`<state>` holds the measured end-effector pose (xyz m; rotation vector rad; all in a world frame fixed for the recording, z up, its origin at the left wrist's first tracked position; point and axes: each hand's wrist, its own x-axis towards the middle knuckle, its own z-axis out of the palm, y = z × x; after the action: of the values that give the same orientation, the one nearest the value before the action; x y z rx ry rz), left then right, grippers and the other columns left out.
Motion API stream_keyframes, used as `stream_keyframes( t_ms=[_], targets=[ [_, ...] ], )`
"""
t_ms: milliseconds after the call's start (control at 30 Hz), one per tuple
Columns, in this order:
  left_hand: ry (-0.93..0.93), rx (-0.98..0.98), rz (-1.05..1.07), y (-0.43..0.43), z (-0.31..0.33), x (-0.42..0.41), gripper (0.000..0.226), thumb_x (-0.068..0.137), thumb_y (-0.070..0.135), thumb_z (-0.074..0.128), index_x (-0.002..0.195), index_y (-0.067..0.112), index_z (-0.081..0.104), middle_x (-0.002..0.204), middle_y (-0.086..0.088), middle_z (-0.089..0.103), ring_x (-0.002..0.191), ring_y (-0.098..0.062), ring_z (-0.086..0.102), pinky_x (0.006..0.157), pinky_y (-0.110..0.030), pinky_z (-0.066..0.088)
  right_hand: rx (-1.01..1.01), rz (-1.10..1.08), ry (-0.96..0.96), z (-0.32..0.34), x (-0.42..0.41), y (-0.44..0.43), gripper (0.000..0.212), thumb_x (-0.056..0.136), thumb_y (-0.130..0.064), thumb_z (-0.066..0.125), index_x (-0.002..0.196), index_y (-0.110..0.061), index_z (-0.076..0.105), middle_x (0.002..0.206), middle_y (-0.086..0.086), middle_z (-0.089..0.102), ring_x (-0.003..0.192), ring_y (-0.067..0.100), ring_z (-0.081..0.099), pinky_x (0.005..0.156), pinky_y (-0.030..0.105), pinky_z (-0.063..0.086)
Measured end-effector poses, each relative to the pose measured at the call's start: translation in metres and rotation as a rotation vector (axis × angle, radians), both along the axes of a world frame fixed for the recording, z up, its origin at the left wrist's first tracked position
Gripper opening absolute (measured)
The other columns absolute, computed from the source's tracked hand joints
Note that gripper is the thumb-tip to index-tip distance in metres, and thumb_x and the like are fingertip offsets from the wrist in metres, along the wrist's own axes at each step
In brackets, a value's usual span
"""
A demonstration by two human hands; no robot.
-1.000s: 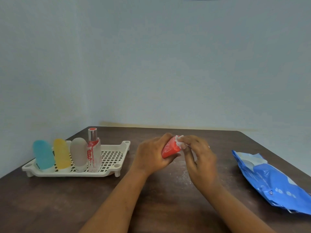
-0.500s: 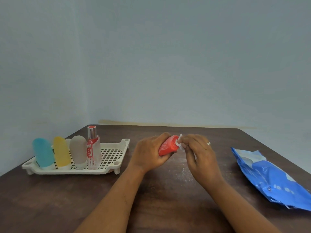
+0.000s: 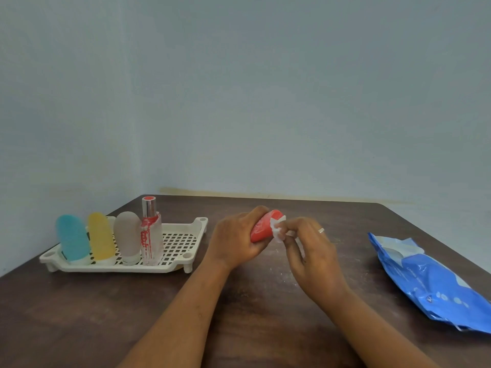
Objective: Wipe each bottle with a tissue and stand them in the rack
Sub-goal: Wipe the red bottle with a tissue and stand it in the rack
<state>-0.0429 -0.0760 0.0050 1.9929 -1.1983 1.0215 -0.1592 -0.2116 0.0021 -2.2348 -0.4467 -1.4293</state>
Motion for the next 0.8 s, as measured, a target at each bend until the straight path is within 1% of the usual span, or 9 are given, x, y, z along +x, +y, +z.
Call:
stream_keyframes(
  t_ms=[133, 267, 367, 433, 500, 567, 667, 733, 800],
  targets=[
    [0.004, 0.016, 0.001, 0.000, -0.002, 0.002, 0.044, 0.081, 0.057, 0.057, 0.113, 0.028, 0.059, 0.085, 0.009, 0.069, 0.069, -0.010, 0.064, 0.060, -0.017, 0.039, 0.013, 0.013, 0.027, 0.000, -0.004, 0.003, 0.018, 0.089, -0.021, 0.056, 0.099, -0.028, 0.043, 0.090, -0.011, 0.052, 0.080, 0.001, 0.051, 0.071, 0.007, 0.041],
    [-0.017, 0.037, -0.031, -0.001, -0.003, 0.002, 0.044, 0.080, 0.055, 0.064, 0.116, 0.031, 0.054, 0.088, 0.008, 0.070, 0.071, -0.010, 0.065, 0.060, -0.021, 0.050, 0.086, -0.051, 0.048, 0.004, -0.002, -0.004, 0.037, 0.086, -0.012, 0.063, 0.096, -0.037, 0.037, 0.087, -0.016, 0.051, 0.079, -0.009, 0.051, 0.068, -0.001, 0.039],
    [-0.038, 0.052, -0.050, -0.004, -0.003, 0.000, 0.045, 0.080, 0.054, 0.067, 0.116, 0.031, 0.055, 0.089, 0.008, 0.071, 0.071, -0.010, 0.066, 0.060, -0.024, 0.053, 0.148, -0.111, 0.085, 0.004, 0.002, -0.011, 0.030, 0.086, -0.015, 0.063, 0.096, -0.031, 0.039, 0.088, -0.011, 0.054, 0.077, 0.001, 0.055, 0.059, 0.005, 0.039],
    [-0.044, 0.055, -0.048, -0.005, -0.003, 0.000, 0.046, 0.079, 0.052, 0.070, 0.117, 0.028, 0.058, 0.090, 0.007, 0.072, 0.071, -0.010, 0.067, 0.061, -0.020, 0.051, 0.177, -0.129, 0.113, 0.004, 0.003, -0.014, 0.029, 0.087, -0.014, 0.063, 0.096, -0.028, 0.040, 0.091, -0.008, 0.056, 0.080, 0.009, 0.055, 0.063, 0.006, 0.036],
    [-0.040, 0.049, -0.049, -0.004, -0.003, 0.001, 0.047, 0.079, 0.051, 0.071, 0.118, 0.028, 0.058, 0.092, 0.007, 0.072, 0.072, -0.010, 0.067, 0.062, -0.019, 0.050, 0.189, -0.119, 0.104, 0.004, 0.003, -0.012, 0.029, 0.086, -0.016, 0.064, 0.096, -0.028, 0.040, 0.092, -0.008, 0.056, 0.080, 0.009, 0.055, 0.063, 0.006, 0.036],
    [-0.024, 0.040, -0.053, -0.003, -0.003, 0.001, 0.049, 0.079, 0.051, 0.070, 0.119, 0.028, 0.056, 0.093, 0.007, 0.072, 0.074, -0.010, 0.066, 0.064, -0.018, 0.050, 0.164, -0.088, 0.065, 0.005, 0.001, -0.006, 0.028, 0.086, -0.022, 0.061, 0.098, -0.033, 0.038, 0.092, -0.009, 0.055, 0.080, 0.002, 0.055, 0.059, 0.003, 0.040],
    [-0.009, 0.047, -0.032, -0.001, -0.004, 0.003, 0.047, 0.080, 0.052, 0.067, 0.119, 0.028, 0.056, 0.092, 0.007, 0.071, 0.073, -0.011, 0.066, 0.064, -0.018, 0.046, 0.101, -0.010, 0.055, 0.005, -0.004, 0.003, 0.031, 0.086, -0.026, 0.056, 0.098, -0.044, 0.033, 0.091, -0.021, 0.052, 0.085, -0.009, 0.054, 0.073, 0.001, 0.043],
    [0.003, 0.047, -0.020, 0.000, -0.004, 0.005, 0.044, 0.081, 0.053, 0.065, 0.117, 0.029, 0.057, 0.092, 0.008, 0.071, 0.074, -0.012, 0.066, 0.064, -0.018, 0.044, 0.079, 0.035, 0.057, 0.004, -0.006, 0.007, 0.033, 0.086, -0.024, 0.057, 0.098, -0.044, 0.034, 0.092, -0.028, 0.049, 0.091, -0.010, 0.055, 0.076, 0.002, 0.042],
    [0.011, 0.039, -0.021, 0.000, -0.003, 0.004, 0.044, 0.081, 0.054, 0.063, 0.117, 0.029, 0.057, 0.091, 0.009, 0.070, 0.074, -0.011, 0.066, 0.064, -0.019, 0.045, 0.074, 0.070, 0.057, 0.003, -0.006, 0.008, 0.033, 0.085, -0.024, 0.058, 0.099, -0.043, 0.035, 0.093, -0.029, 0.049, 0.092, -0.009, 0.055, 0.077, 0.002, 0.043]
  ],
)
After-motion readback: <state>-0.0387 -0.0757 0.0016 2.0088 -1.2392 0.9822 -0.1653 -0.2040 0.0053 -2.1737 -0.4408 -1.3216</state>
